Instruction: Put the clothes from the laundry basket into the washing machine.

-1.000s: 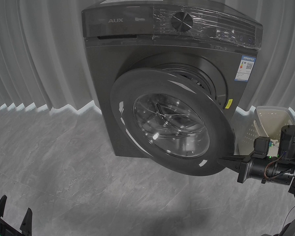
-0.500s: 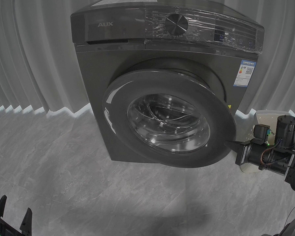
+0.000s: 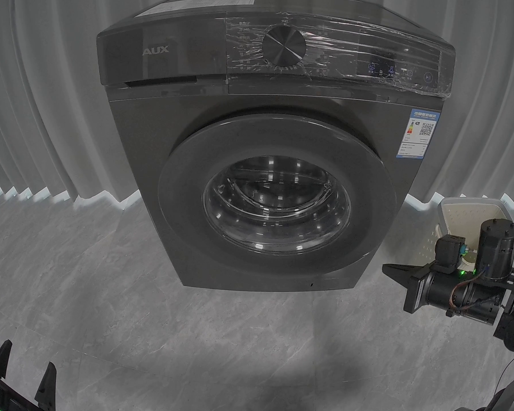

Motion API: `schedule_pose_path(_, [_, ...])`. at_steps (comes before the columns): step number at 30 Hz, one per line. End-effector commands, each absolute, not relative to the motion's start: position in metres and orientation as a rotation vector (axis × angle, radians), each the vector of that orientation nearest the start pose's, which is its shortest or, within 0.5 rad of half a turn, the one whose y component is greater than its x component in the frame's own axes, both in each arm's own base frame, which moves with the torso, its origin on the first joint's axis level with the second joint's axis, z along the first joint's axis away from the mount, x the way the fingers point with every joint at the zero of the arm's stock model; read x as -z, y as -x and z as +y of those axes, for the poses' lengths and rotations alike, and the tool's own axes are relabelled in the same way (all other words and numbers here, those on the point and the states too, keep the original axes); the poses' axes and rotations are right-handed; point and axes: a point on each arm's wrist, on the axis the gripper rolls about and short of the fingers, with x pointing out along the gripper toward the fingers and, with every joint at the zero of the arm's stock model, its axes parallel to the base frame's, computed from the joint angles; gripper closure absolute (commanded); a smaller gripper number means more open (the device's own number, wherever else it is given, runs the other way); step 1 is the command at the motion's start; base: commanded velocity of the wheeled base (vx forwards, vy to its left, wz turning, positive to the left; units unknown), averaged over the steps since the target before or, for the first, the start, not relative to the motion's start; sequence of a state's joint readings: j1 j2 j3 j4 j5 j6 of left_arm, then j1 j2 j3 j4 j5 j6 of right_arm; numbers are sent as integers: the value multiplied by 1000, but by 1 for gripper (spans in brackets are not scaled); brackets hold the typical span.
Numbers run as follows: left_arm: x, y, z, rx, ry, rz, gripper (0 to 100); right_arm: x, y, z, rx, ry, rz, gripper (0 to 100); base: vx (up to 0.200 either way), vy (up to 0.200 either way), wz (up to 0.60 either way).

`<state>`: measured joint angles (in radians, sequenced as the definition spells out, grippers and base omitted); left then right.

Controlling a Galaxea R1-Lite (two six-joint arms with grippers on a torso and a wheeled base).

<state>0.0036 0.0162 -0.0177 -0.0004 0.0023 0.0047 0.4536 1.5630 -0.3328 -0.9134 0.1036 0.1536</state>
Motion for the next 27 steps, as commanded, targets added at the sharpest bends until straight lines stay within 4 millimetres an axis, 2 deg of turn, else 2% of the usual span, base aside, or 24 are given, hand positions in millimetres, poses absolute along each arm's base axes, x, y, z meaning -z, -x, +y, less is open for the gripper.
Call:
schedule_pose_path(1, [-75,23,0,-6,-6,0,0,-123,-194,114,-595,-88,342,100,200,0,0])
schedule_pose_path(7, [-75,23,0,-6,-6,0,0,-122,-207,120,-578,-104,259,100,200,200,0])
schedule_pose_path(17, [-75,23,0,-5,-6,2,0,-118,-217,127,-557,-116,200,100,0,0,0])
schedule_pose_path(25, [-75,23,0,-6,-8,0,0,-138,-230,132,-514,-156,84,100,0,0,0])
schedule_pose_path(27, [-75,23,0,-5,-9,0,0,-142,-235,132,-506,-163,62,100,200,0,0])
